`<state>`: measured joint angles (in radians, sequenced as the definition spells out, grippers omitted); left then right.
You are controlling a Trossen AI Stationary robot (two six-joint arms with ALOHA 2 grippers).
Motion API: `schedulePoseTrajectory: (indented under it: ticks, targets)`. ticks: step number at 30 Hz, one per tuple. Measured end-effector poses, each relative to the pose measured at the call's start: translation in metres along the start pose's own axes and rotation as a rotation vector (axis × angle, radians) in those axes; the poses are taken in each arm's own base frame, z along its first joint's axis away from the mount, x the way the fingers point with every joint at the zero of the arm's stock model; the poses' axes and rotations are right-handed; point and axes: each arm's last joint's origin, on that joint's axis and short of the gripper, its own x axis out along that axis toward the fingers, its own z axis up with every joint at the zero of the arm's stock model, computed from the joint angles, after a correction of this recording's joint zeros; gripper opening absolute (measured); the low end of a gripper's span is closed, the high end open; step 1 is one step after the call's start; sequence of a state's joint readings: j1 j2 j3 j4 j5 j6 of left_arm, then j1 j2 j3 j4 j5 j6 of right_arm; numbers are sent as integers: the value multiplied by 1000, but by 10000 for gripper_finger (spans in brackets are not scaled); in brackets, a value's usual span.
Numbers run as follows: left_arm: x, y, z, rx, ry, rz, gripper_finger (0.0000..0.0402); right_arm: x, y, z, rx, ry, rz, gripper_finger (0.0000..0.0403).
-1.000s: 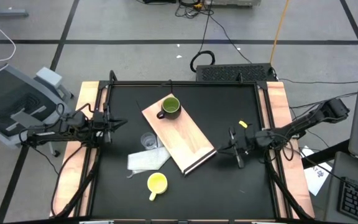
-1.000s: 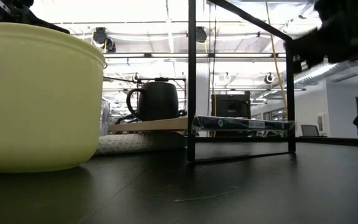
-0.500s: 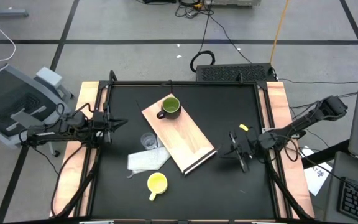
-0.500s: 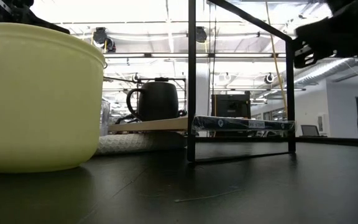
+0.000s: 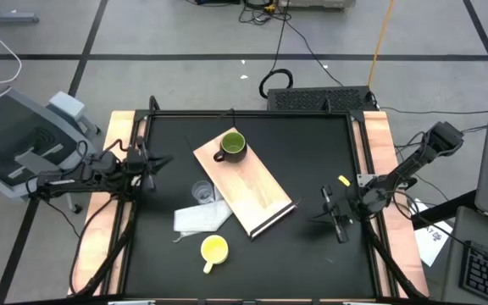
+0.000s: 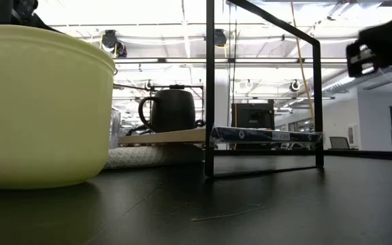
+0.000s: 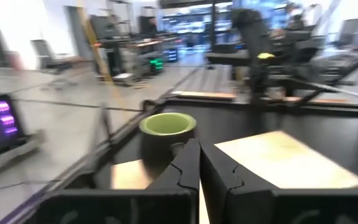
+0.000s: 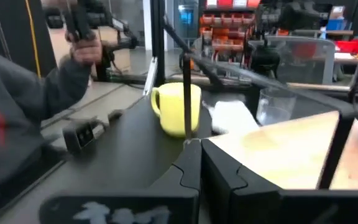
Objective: Stack small to large cups/mugs on shelf
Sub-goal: Put the yellow mug on the shelf
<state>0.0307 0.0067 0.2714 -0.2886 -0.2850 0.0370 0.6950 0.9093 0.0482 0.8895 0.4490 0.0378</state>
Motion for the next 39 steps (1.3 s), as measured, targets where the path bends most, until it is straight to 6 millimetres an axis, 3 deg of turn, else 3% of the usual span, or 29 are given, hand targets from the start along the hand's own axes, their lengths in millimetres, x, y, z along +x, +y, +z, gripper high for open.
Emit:
schedulePoseTrajectory:
  ticks: [20, 27, 39]
  targets:
    - [11, -5, -4, -26, 78, -71, 10, 1, 3, -4, 23, 11, 1, 0]
    - [14, -10, -3, -50, 84, -185, 6, 0, 3, -4, 23, 10, 1, 0]
    - [48, -39, -3, -99, 205, -381, 2, 0, 3, -4, 25, 8, 2, 0]
